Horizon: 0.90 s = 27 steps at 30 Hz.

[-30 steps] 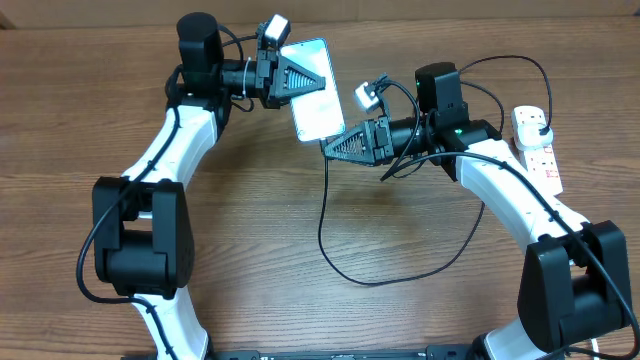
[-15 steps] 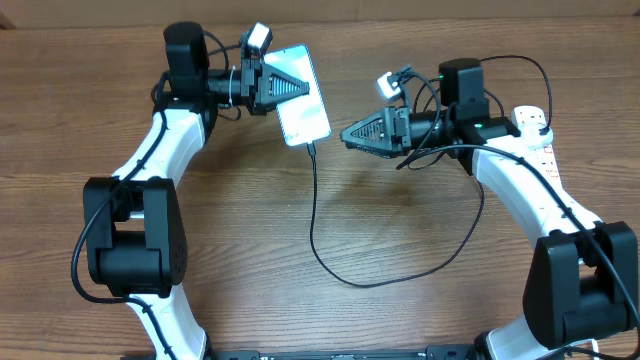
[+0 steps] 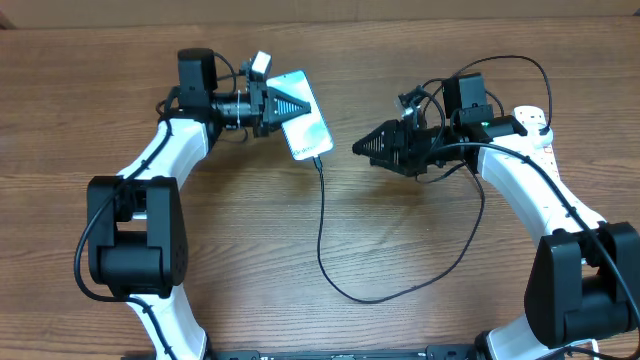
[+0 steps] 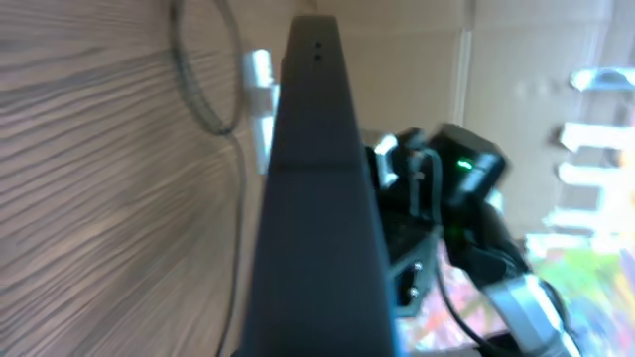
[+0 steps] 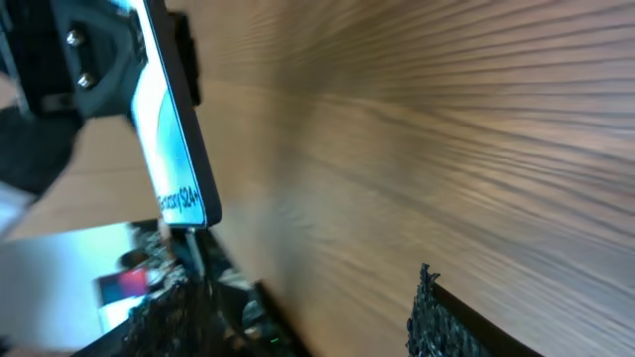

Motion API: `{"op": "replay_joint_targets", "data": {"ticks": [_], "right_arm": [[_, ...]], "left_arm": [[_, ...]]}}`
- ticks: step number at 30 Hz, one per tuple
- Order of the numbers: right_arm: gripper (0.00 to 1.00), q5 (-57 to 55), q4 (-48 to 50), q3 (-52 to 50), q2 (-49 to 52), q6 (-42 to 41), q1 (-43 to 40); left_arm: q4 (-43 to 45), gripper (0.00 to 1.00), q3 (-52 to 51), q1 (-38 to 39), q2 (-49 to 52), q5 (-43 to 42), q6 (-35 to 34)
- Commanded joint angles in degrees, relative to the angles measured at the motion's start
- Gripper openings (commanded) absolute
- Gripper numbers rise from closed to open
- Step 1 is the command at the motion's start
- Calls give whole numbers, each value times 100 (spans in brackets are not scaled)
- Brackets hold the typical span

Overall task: Plug charger to phone and switch on socket
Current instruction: 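Open the right gripper, withdraw it, and lower the phone with the left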

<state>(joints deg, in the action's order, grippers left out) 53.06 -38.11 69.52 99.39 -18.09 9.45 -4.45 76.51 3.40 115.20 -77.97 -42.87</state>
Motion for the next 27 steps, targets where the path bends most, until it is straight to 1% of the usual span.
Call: {"op": "replay_joint_targets", "data": {"ticks": [1, 5, 7, 9, 11, 13, 19, 24, 27], "right_arm": [[66, -706, -146, 120, -20, 210, -15], [66, -925, -297, 120, -20, 208, -17], [65, -953, -328, 120, -20, 208, -17], [66, -951, -345, 120, -20, 208, -17], [66, -953, -365, 120, -20, 208, -17], [66, -953, -385, 120, -20, 208, -17], [66, -953, -428, 120, -20, 208, -15], [66, -951, -498, 120, -20, 205, -15], [66, -951, -452, 120, -20, 181, -15]], "left_arm": [[-682, 4, 35, 48, -13, 822, 1012], [-1733, 4, 37, 35, -13, 1165, 2177], [-2328, 4, 37, 20, -13, 1523, 2645], [-2924, 4, 37, 2, -13, 2173, 3080], [-3379, 4, 37, 0, -13, 2850, 3373], [-3687, 4, 37, 0, -13, 3193, 3604], [-3886, 4, 103, -39, -13, 3204, 3783], [-4413, 4, 492, -105, -13, 3250, 4234], [-4809, 4, 776, -125, -13, 3611, 4170]]}}
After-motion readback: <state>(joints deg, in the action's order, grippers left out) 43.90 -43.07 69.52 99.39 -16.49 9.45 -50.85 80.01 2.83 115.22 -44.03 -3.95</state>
